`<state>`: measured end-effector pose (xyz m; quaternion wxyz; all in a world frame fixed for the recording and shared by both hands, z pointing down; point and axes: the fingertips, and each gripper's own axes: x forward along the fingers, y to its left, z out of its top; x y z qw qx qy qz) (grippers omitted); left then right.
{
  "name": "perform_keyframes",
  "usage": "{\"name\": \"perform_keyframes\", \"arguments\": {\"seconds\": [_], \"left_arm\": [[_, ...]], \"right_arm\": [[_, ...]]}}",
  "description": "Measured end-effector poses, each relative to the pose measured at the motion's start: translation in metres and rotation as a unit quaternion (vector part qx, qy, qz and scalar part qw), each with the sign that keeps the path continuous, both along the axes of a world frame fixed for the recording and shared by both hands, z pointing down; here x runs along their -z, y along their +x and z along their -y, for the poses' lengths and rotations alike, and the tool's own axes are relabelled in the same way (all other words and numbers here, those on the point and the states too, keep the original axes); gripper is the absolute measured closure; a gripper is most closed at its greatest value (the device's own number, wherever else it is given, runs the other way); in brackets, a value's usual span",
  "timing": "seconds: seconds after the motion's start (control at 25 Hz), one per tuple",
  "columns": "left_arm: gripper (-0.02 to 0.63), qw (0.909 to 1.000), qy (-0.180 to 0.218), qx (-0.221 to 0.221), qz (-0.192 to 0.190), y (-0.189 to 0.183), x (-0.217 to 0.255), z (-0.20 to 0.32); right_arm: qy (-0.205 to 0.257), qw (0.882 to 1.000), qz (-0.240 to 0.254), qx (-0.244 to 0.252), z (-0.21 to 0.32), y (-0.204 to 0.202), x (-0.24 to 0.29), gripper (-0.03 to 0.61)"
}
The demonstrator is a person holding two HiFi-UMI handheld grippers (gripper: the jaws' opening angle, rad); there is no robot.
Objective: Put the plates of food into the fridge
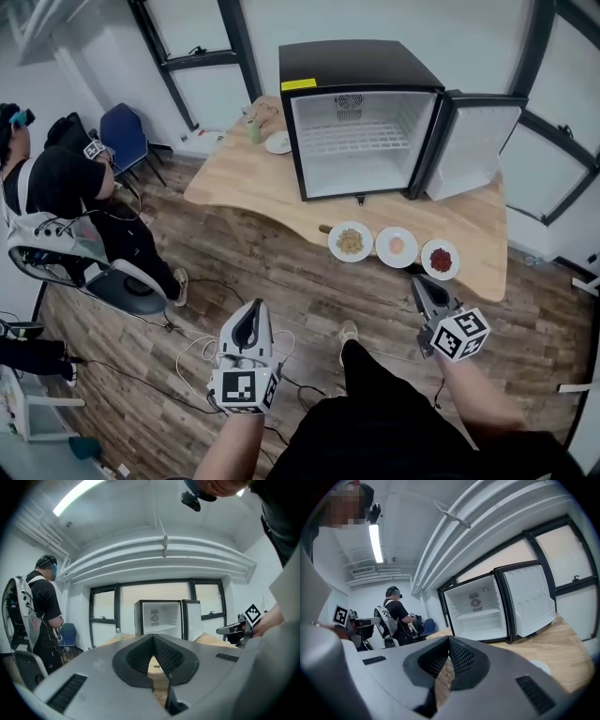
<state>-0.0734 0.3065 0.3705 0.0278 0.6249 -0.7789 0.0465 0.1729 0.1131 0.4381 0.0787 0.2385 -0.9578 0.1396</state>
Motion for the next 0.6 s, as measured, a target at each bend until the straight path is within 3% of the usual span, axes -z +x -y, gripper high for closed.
{"name": "perform_keyframes", "arguments": {"seconds": [0.6], "left_arm": [[0.610, 0.9995, -0.022, -0.003, 0.025, -0.071, 0.014, 0.118]], "right_arm": [[-0.015, 0.999, 0.026, 0.023, 0.107, -0.105, 0.000, 0.557]]}}
